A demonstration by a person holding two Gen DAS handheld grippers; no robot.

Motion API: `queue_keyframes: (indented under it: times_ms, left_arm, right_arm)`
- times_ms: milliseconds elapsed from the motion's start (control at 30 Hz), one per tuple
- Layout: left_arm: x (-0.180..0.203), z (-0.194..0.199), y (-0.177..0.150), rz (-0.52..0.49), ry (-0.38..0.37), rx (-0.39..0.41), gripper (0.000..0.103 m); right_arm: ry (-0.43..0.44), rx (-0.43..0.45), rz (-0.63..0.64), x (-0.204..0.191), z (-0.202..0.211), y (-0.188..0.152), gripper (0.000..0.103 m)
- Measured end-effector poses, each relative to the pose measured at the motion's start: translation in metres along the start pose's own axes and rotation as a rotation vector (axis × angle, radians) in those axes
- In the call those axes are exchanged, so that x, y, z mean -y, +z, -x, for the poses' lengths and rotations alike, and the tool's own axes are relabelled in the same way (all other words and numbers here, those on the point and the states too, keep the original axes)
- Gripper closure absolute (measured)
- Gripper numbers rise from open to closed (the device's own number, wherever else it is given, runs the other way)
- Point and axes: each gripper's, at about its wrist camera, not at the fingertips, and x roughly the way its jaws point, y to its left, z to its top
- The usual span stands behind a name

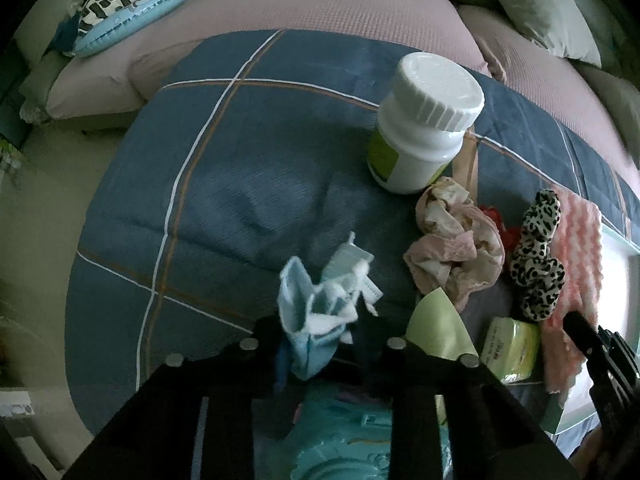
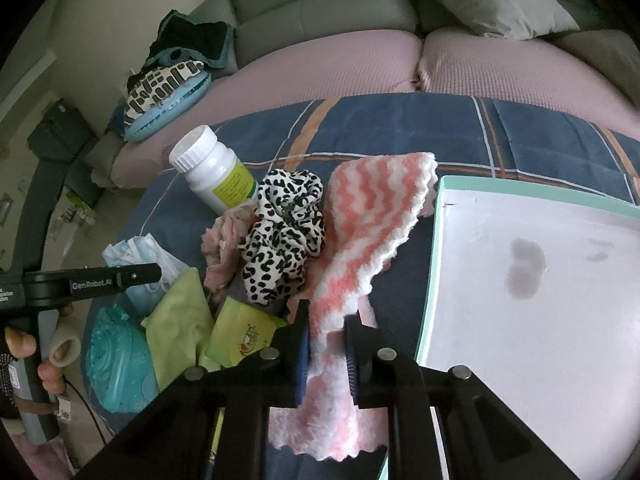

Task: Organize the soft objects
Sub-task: 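Close the right gripper on the knit cloth while the left grips the blue mask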

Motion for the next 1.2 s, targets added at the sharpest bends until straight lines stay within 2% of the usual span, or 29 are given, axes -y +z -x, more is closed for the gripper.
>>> queue_keyframes:
  times_ms: [167, 667, 1200]
  left_arm:
    - [-0.007, -0.003, -0.002, 0.013, -0.009, 0.004, 0.087]
    - [-0.022, 0.010, -0.010, 0.087, -0.039, 0.080, 0.091]
    - [-0.020, 0.057, -0.021, 0.147, -0.106, 0.213, 0.091]
  right_arm:
    - [0.014, 0.008, -0.017, 0.004, 0.002, 0.000, 0.095]
    - [0.111, 0.071, -0.083, 0.015, 0.016, 0.004, 0.096]
    - [0.212, 0.245, -0.084, 0.014, 0.053, 0.012, 0.096]
